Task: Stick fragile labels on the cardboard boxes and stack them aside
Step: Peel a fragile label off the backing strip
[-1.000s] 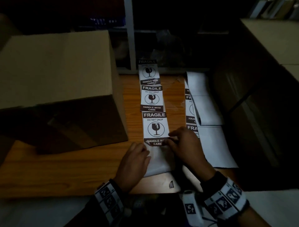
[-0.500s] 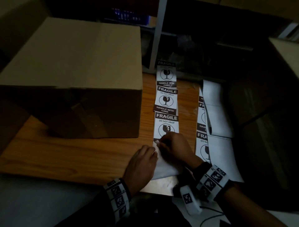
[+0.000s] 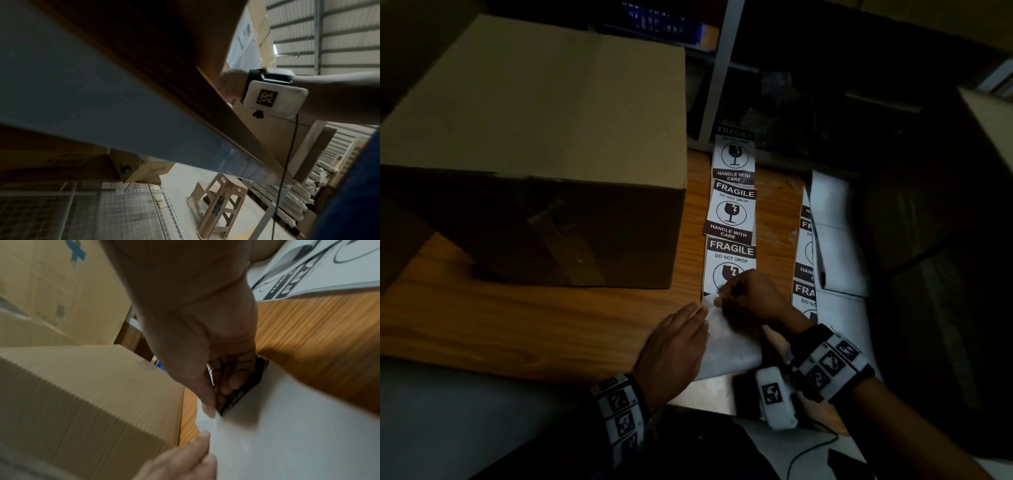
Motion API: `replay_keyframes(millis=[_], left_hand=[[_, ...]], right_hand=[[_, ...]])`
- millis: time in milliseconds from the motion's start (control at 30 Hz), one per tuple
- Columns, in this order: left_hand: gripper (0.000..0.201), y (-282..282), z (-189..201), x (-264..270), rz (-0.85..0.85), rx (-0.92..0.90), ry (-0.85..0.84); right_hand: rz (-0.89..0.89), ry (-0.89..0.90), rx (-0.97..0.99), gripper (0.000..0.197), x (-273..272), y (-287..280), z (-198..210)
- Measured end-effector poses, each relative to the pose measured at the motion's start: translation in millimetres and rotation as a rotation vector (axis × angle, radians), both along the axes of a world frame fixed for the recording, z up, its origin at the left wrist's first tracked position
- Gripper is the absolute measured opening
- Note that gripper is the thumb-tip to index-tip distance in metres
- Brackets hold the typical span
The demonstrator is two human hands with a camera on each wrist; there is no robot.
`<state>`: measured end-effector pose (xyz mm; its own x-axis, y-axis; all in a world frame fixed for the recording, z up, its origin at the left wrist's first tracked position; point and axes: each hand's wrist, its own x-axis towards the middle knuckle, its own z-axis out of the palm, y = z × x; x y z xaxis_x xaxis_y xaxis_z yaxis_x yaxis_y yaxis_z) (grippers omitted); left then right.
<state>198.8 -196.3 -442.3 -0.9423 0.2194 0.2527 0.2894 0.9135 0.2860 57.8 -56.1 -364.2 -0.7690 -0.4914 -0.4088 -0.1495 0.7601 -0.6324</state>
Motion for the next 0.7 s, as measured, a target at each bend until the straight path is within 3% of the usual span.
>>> replay_keyframes(millis=[167,267,367,433,567,700], left_hand=[[0.033,1.1,3.0,-0.9,0.009,0.008,0.044],[0.034,2.3,4.4,-0.9,0.01,-0.017,0.043],[0.029,2.9,1.7,-0.7,0.004,-0.013,0.061],[0.026,3.3,1.6,-0.6,0.024,-0.008,0.079],[0.027,3.5,1.4,2.3,0.03,-0.008,0.074],[0.028,2.4,0.2,4.4,0.01,-0.054,0.052]], right_hand=[[-0.029,-0.053,-0.037,0.011,-3.5,2.8,1.7],[0.011,-0.177,-0.097,0.012,-4.6,7.6,11.3],[-0.063,-0.296,-0.217,0.025,-3.6,9.5,20.8],[-0.012,-0.212,-0.178,0.03,-1.6,4.1,18.7],[0.121,0.138,0.038,0.025,11.1,-10.9,0.3],[0.076,0.18,-0.013,0.014,15.0,-10.0,-10.0]])
